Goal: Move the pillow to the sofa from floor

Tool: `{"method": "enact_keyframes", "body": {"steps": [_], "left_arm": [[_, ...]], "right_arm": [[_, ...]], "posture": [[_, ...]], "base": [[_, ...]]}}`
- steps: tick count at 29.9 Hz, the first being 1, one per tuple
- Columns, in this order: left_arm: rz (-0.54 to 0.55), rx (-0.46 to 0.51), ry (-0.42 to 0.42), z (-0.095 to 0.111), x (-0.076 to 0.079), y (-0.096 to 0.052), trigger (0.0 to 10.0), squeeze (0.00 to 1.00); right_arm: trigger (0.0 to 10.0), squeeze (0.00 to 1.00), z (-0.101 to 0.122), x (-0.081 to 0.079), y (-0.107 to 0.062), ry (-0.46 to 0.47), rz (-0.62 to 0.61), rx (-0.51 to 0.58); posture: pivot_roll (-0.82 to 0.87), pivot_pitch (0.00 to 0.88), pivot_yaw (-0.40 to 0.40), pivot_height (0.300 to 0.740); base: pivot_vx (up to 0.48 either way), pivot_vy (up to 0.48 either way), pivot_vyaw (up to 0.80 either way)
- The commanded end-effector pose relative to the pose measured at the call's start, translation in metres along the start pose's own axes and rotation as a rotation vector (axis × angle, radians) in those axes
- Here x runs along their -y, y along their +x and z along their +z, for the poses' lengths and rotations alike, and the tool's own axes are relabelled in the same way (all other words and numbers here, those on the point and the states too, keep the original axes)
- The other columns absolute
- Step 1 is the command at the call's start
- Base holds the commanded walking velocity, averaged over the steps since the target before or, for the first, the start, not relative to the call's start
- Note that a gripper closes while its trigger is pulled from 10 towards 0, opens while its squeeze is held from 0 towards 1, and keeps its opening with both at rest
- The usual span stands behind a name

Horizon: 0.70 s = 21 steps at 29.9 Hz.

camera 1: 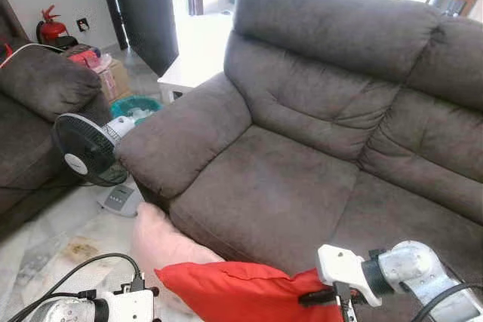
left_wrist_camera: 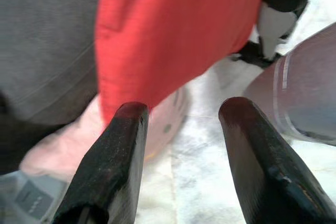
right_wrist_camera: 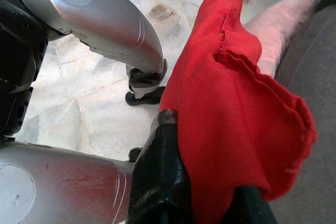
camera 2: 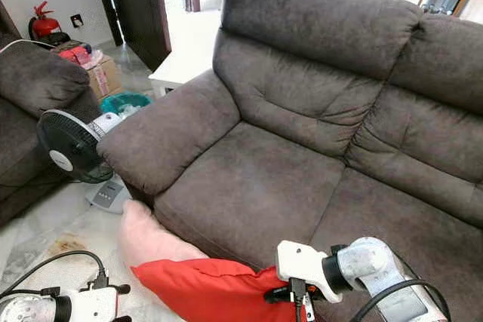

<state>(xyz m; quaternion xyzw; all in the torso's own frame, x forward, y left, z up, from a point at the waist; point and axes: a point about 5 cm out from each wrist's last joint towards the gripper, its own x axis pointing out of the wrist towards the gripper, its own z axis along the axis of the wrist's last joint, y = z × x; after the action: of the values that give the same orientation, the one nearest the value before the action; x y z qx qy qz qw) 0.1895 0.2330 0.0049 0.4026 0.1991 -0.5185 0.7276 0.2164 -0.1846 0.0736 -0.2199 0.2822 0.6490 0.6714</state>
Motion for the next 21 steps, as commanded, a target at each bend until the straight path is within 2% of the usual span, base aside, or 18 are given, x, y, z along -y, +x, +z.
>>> {"method": "enact_keyframes", "body": {"steps": [1,4,9,12,15,21], "left_arm": [[0.009,-0.006,0.018,-0.002,-0.001,-0.002,10.0,0.00],[0.017,0.011,0.017,-0.001,0.000,0.000,10.0,0.00],[0.057,0.048,0.026,0.003,-0.001,0.002,10.0,0.00],[0.061,0.069,0.039,0.006,-0.004,0.001,10.0,0.00],[0.035,0.059,0.064,0.003,-0.004,-0.004,10.0,0.00],[-0.050,0.057,0.107,-0.001,0.004,-0.010,10.0,0.00]], "right_arm": [[10.0,0.00,0.016,-0.002,-0.005,-0.078,0.016,0.032],[10.0,0.00,0.005,-0.010,-0.004,-0.075,0.044,-0.029],[10.0,0.00,-0.005,-0.016,0.000,-0.072,0.031,-0.047],[10.0,0.00,-0.006,-0.021,0.003,-0.044,0.049,-0.016],[10.0,0.00,-0.007,-0.030,0.007,-0.030,0.092,-0.006],[10.0,0.00,-0.006,-0.034,0.003,-0.030,0.107,0.000]], "posture": [[0.12,0.000,-0.057,0.740],[0.12,0.000,-0.059,0.740],[0.11,0.000,-0.062,0.740],[0.11,0.000,-0.063,0.740],[0.12,0.000,-0.064,0.740],[0.12,0.000,-0.068,0.740]], "base": [[0.000,0.000,0.00],[0.000,0.000,0.00],[0.000,0.000,0.00],[0.000,0.000,0.00],[0.000,0.000,0.00],[0.000,0.000,0.00]]}}
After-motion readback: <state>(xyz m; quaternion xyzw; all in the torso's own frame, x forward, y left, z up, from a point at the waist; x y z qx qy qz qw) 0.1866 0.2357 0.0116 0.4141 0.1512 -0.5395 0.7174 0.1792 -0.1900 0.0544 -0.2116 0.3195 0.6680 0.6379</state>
